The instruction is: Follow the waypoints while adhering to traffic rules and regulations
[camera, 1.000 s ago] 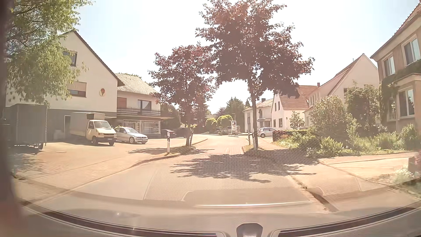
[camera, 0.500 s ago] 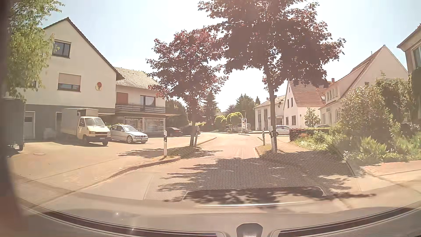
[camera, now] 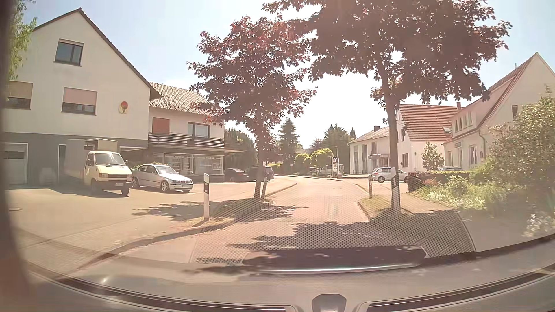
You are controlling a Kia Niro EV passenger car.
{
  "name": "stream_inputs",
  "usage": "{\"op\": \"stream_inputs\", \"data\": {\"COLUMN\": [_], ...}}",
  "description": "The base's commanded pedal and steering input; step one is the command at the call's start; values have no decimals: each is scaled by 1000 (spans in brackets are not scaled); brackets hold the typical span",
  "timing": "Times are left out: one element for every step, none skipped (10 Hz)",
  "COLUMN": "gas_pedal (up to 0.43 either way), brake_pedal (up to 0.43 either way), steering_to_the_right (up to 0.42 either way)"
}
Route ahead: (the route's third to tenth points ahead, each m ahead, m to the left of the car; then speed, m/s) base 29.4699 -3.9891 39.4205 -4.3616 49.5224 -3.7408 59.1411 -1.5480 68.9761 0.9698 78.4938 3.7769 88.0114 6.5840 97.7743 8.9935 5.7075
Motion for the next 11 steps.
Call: {"op": "stream_inputs", "data": {"gas_pedal": [0,0,0,0,0,0,0,0,0,0,0], "brake_pedal": [6,6,6,6,6,6,6,6,6,6,6], "steering_to_the_right": [-21,-15,-10,-7,-7,-6,-1,6,12,19,26]}}
